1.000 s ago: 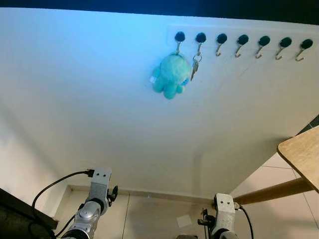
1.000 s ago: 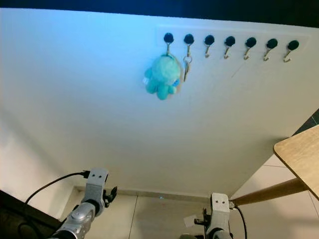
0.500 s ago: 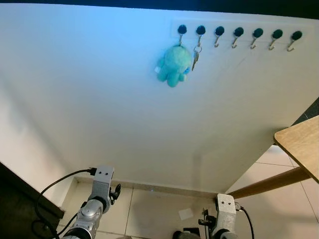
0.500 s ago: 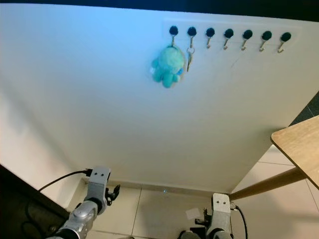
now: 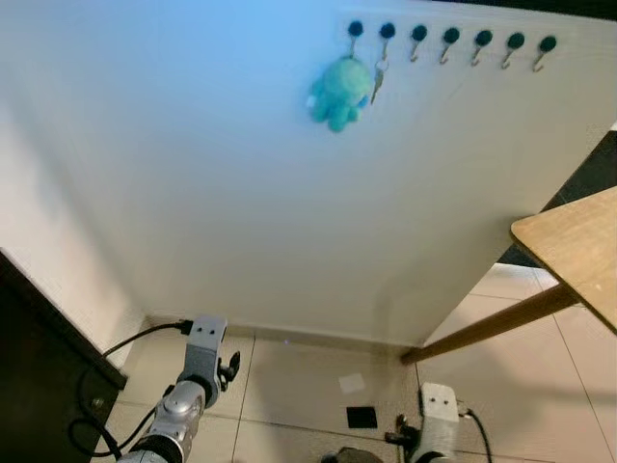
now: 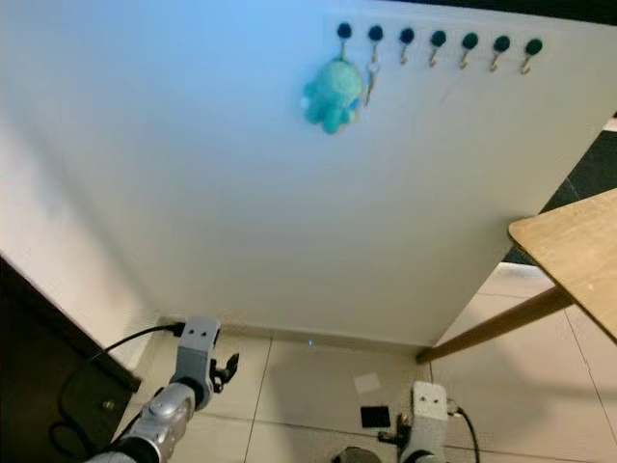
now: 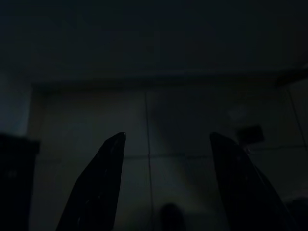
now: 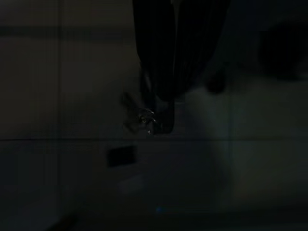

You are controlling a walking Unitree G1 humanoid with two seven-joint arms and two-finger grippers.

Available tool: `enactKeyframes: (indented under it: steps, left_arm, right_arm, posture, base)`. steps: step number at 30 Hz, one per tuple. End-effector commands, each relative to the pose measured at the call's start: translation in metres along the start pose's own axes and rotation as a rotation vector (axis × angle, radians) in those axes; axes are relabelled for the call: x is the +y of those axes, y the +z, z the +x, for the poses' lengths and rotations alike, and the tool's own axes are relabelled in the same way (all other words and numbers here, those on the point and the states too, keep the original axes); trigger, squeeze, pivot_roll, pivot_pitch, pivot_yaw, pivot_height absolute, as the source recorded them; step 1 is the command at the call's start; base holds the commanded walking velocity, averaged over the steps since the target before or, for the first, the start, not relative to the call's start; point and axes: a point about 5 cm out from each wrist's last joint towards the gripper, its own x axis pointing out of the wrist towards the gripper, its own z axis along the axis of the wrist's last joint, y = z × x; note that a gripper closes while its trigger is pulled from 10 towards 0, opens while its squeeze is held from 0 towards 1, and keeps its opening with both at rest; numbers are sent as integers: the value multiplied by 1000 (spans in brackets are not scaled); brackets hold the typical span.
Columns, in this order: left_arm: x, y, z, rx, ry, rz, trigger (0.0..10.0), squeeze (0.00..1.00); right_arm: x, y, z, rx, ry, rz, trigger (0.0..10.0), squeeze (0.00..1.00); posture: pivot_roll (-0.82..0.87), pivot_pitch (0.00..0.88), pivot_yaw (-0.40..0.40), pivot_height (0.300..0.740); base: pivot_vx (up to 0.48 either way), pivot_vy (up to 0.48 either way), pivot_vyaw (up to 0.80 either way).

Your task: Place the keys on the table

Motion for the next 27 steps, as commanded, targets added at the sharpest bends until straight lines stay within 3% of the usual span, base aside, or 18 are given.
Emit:
enactKeyframes:
  steps: [1, 14, 17, 20, 27]
  left_arm:
    - [-1, -5, -2, 15, -14, 6, 10000, 0]
    - [-12, -6, -1, 25, -99, 27, 10000, 0]
    - [-13, -6, 0, 27, -113, 53, 10000, 0]
    - [-13, -6, -1, 27, -110, 54, 10000, 0]
    - [-10, -7, -1, 29, -81, 35, 10000, 0]
  right_arm:
    - [-6, -2, -1, 12, -21, 4, 10000, 0]
    - [-7, -6, -3, 21, -28, 15, 10000, 0]
    - [-8, -7, -3, 22, -30, 14, 10000, 0]
    - [-8, -7, -3, 22, -30, 14, 10000, 0]
    - [-8, -6, -3, 24, -29, 11, 10000, 0]
  posture:
    - [40, 35, -5, 740]
    - [35, 34, -3, 740]
    - [34, 34, -3, 740]
    - [34, 34, -4, 740]
    - [37, 35, -7, 740]
  base:
    - [-266, 0, 0]
    - [0, 0, 0]
    - [0, -415, 0]
    - [0, -480, 0]
    - [0, 0, 0]
